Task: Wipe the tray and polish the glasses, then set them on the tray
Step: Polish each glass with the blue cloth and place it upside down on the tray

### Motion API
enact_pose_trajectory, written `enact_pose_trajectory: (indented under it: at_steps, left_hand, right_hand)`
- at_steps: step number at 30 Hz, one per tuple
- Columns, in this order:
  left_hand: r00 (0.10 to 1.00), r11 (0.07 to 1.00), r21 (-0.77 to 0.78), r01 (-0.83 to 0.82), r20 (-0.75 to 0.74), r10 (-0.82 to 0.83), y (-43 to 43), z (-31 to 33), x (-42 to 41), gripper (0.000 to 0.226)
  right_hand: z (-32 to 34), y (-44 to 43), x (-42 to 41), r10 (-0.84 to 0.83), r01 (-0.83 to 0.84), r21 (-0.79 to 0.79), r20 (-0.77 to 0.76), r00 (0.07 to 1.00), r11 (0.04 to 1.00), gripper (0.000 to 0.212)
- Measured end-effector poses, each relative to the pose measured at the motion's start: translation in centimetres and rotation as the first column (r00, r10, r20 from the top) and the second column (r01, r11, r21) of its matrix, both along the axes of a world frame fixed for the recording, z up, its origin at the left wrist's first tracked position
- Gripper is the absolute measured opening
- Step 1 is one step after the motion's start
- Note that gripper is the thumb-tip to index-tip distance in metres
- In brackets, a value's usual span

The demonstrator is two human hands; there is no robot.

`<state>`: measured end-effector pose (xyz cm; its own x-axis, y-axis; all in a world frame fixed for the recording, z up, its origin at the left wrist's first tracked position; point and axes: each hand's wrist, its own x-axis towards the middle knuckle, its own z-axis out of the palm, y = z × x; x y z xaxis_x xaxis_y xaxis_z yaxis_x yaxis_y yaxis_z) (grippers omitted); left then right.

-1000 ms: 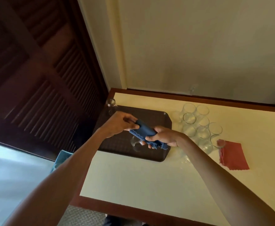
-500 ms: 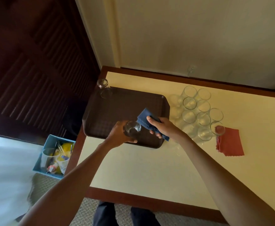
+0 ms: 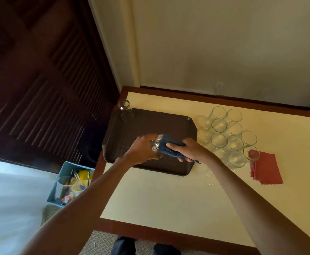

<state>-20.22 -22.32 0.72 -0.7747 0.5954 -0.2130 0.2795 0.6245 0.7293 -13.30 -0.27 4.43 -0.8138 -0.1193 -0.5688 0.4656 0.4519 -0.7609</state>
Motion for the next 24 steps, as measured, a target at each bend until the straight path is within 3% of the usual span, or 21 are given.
enact_pose_trajectory:
  at_steps: [3,8,12,14,15,17,20,22,24]
  left_hand:
    - [0.998,0.998,-0.022,0.052,-0.031,-0.053,-0.6,2.5,-1.5,0.074]
    - [0.989,0.993,-0.022,0.117,-0.083,-0.119,-0.7,7.0,-3.7,0.075]
    - [0.981,0.989,0.015,0.145,-0.131,-0.142,-0.5,11.0,-4.8,0.077]
    - [0.982,0.989,0.015,0.149,-0.116,-0.146,-0.8,12.4,-5.7,0.08]
    - [0.987,0.988,0.023,0.151,-0.061,-0.149,-1.2,13.2,-6.3,0.082]
    - [0.97,0.984,0.144,0.106,0.204,-0.134,-2.5,14.5,-7.4,0.083]
    - [0.762,0.939,0.301,-0.164,0.644,-0.073,-3.2,16.1,-7.8,0.065]
    - [0.667,0.898,0.271,-0.347,0.745,0.033,-2.4,17.0,-7.7,0.078]
    - [0.659,0.861,0.248,-0.444,0.741,0.126,-1.4,17.8,-7.6,0.079]
  right_hand:
    - [1.6,-0.4,-0.9,0.055,-0.047,0.103,-0.076,0.996,0.994,0.042]
    - [4.8,-1.1,-2.7,0.045,-0.032,0.086,-0.143,0.989,0.996,0.033]
    - [7.4,-2.0,-3.6,-0.03,0.063,0.116,-0.27,0.962,0.991,0.015]
    - [8.4,-2.5,-4.0,-0.042,0.111,0.178,-0.354,0.934,0.978,0.017]
    - [9.1,-2.6,-4.3,-0.063,0.146,0.19,-0.383,0.922,0.971,0.018]
    - [10.0,-2.9,-4.5,-0.1,0.193,0.183,-0.424,0.9,0.964,0.014]
    - [11.3,-3.3,-4.8,-0.108,0.223,0.193,-0.475,0.873,0.956,0.011]
    - [11.7,-3.6,-5.5,-0.088,0.23,0.227,-0.505,0.859,0.946,0.014]
    - [11.8,-4.2,-6.3,-0.066,0.288,0.324,-0.554,0.83,0.901,0.025]
